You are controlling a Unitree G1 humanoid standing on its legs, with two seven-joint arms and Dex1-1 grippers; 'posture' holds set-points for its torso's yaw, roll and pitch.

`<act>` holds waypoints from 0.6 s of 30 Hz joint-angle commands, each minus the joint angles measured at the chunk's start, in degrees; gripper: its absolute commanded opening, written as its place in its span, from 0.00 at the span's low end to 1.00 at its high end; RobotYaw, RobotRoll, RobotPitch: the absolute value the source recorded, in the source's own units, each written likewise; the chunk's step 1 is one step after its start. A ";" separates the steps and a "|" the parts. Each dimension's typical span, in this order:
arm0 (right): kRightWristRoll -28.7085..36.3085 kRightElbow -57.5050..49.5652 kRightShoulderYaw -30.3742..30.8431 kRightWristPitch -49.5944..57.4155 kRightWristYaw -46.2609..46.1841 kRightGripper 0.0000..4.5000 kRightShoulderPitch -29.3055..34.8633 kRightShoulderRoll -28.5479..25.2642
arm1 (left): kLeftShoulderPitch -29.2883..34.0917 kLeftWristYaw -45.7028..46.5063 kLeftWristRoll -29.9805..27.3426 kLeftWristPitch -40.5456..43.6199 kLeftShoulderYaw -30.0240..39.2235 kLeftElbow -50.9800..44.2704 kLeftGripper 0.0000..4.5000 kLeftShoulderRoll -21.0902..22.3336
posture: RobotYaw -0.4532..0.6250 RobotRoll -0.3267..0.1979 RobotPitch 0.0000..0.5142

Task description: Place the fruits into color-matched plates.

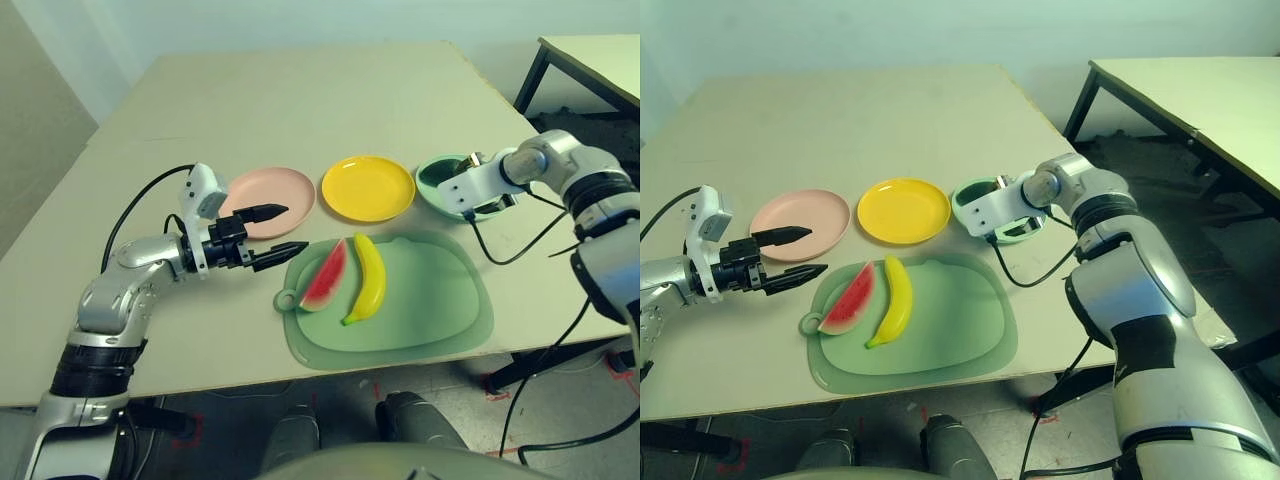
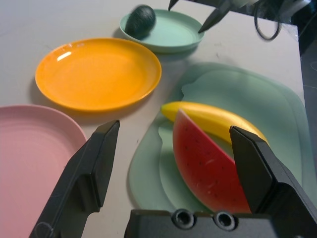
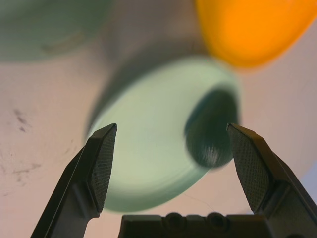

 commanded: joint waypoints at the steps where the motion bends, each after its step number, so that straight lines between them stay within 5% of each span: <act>1: 6.30 -9.55 -0.26 -6.64 8.76 0.99 2.43 -0.36 | -0.02 -3.52 0.57 -1.26 0.02 2.34 1.00 1.76 | 0.30 0.62 0.09; 10: 23.22 -42.67 3.61 -1.42 25.97 0.99 12.85 -2.12 | 1.82 -9.92 -2.63 0.42 1.76 2.15 1.00 4.46 | 0.33 0.62 0.10; 18: 27.15 -56.05 4.19 7.92 29.89 0.99 16.50 -0.70 | 4.52 -13.31 -3.12 -0.35 2.05 -0.04 1.00 6.74 | 0.36 0.62 0.10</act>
